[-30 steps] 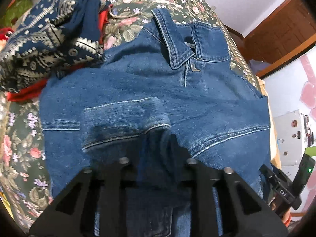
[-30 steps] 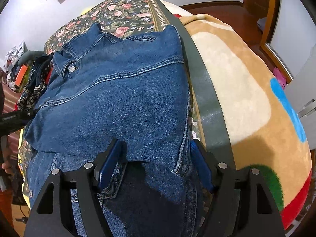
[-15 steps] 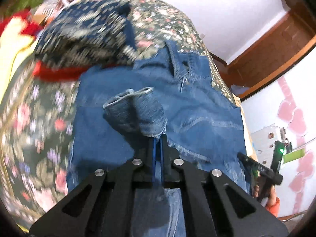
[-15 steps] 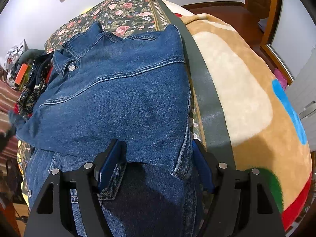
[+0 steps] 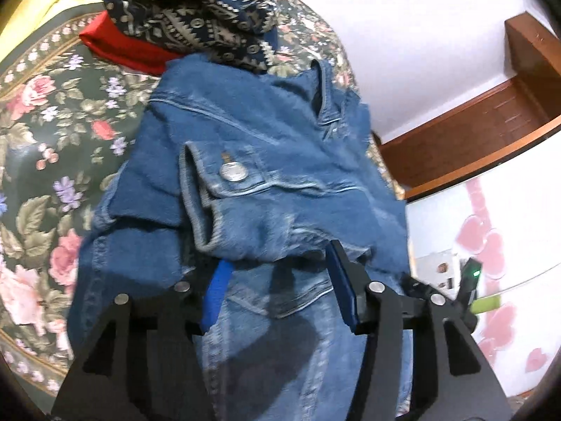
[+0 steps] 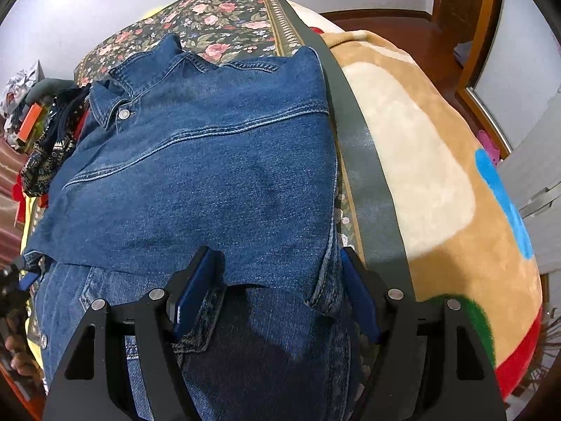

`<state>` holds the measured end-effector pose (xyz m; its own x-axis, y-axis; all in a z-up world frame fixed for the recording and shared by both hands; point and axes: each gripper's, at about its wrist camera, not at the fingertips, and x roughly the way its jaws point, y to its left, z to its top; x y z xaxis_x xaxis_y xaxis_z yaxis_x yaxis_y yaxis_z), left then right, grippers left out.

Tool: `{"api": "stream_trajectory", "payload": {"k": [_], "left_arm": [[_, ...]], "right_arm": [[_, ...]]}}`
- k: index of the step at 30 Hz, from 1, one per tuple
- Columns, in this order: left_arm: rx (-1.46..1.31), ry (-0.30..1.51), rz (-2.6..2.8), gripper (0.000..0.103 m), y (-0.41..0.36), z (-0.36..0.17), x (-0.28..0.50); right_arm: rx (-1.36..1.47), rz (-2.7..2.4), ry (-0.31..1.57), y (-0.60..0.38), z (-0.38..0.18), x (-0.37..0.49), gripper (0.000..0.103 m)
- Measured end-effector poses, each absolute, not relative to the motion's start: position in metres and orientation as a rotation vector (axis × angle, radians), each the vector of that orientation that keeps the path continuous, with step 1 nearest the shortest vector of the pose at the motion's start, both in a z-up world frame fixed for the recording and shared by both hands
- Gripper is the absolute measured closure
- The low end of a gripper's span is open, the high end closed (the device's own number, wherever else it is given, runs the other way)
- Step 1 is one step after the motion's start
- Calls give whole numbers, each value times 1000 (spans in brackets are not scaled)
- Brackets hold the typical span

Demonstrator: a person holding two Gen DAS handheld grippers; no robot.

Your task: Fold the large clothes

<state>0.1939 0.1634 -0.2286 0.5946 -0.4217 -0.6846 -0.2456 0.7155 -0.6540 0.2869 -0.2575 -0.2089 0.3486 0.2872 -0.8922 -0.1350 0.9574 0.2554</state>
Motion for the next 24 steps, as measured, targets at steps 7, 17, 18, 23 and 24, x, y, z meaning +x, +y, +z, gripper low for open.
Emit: {"api": "stream_trajectory", "payload": {"k": [7, 17, 18, 23, 24], "left_arm": [[-826, 1008, -38, 44, 174, -240, 217], [-329, 936, 58, 84, 141, -184, 240], [-319, 910, 39, 84, 142, -173, 242], [-290, 851, 31, 84, 156, -156, 250], [-297, 857, 42, 84, 162, -160, 250]], "right_arm": [[123, 271, 1184, -255, -205, 286, 34], [94, 254, 1114, -261, -180, 288, 34], [93, 252, 1095, -263, -174, 288, 34], [85, 242, 1061, -264, -167, 291, 34], [90, 240, 1068, -263, -170, 291, 34]]}}
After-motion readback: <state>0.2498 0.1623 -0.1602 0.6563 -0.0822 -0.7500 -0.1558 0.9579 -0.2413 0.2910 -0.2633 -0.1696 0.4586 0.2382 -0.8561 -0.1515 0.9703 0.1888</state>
